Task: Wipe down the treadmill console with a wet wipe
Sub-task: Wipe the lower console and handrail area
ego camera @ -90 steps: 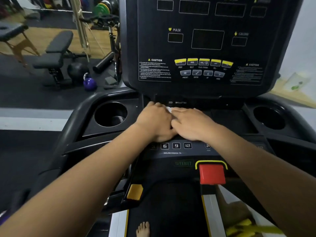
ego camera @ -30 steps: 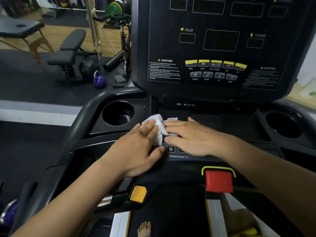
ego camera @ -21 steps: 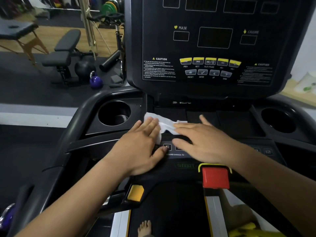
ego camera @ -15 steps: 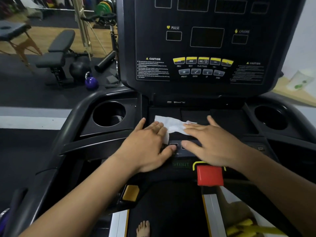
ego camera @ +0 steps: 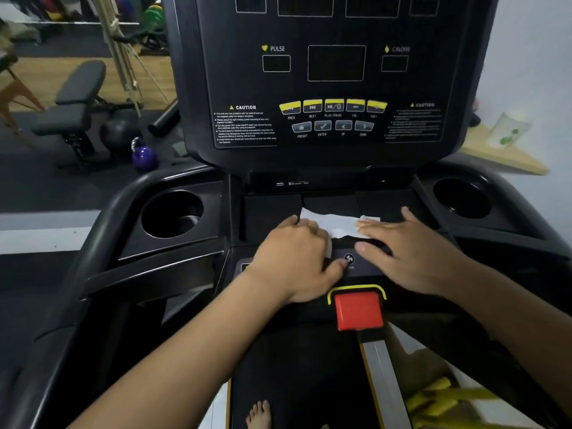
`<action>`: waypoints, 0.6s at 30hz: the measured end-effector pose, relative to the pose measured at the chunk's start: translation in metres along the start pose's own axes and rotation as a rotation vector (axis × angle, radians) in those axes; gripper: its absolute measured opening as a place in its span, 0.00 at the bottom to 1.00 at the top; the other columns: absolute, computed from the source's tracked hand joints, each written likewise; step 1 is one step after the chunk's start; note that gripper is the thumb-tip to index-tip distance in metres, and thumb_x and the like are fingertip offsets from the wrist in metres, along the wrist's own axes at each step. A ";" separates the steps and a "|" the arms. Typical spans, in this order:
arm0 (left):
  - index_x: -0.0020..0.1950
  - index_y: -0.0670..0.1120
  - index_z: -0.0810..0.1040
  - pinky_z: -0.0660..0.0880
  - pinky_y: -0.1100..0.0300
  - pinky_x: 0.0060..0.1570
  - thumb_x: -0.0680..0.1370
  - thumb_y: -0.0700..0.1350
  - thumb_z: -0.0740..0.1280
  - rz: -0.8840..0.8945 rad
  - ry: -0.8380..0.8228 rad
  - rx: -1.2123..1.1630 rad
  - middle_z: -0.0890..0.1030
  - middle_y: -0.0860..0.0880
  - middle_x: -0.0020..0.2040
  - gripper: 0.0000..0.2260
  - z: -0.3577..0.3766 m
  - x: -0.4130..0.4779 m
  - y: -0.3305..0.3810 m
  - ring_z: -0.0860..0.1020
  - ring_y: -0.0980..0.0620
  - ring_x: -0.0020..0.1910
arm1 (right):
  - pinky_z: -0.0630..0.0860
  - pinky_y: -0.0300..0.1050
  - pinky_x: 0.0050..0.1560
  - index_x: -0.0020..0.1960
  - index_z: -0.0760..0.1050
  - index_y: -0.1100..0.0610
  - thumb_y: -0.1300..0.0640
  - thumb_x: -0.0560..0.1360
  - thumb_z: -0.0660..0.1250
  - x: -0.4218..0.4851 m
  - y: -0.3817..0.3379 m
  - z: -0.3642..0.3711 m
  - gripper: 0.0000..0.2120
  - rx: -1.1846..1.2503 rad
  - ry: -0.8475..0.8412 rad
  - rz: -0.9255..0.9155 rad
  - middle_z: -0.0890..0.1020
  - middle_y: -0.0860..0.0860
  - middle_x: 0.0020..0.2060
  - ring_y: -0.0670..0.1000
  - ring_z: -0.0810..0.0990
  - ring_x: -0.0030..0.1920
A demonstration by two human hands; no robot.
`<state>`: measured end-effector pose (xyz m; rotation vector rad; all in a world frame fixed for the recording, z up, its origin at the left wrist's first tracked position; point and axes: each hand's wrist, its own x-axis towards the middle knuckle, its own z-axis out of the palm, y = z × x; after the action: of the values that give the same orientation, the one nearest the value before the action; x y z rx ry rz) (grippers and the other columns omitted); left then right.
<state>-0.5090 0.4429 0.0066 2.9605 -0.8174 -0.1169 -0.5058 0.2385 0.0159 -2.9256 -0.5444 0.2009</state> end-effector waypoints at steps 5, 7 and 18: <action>0.69 0.45 0.69 0.55 0.59 0.73 0.80 0.62 0.55 0.002 -0.003 -0.021 0.72 0.46 0.71 0.26 -0.005 -0.020 -0.027 0.68 0.49 0.70 | 0.40 0.55 0.76 0.74 0.65 0.50 0.37 0.79 0.51 0.005 -0.027 0.014 0.28 -0.019 0.046 -0.075 0.66 0.46 0.74 0.41 0.59 0.74; 0.72 0.45 0.66 0.53 0.60 0.74 0.79 0.63 0.55 -0.004 -0.005 -0.024 0.68 0.47 0.75 0.29 -0.005 -0.022 -0.027 0.65 0.50 0.73 | 0.38 0.55 0.76 0.72 0.67 0.50 0.38 0.79 0.50 0.002 -0.015 0.014 0.27 -0.007 0.060 -0.072 0.67 0.44 0.73 0.40 0.62 0.73; 0.72 0.43 0.68 0.55 0.49 0.75 0.79 0.64 0.55 0.103 -0.014 -0.006 0.70 0.42 0.72 0.31 -0.007 0.046 0.041 0.66 0.46 0.73 | 0.40 0.59 0.75 0.70 0.70 0.49 0.32 0.77 0.42 -0.024 0.068 -0.015 0.34 -0.225 0.044 0.021 0.71 0.45 0.71 0.44 0.62 0.73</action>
<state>-0.4897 0.3845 0.0147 2.9079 -0.9668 -0.1338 -0.5020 0.1649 0.0212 -3.1455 -0.5632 0.0820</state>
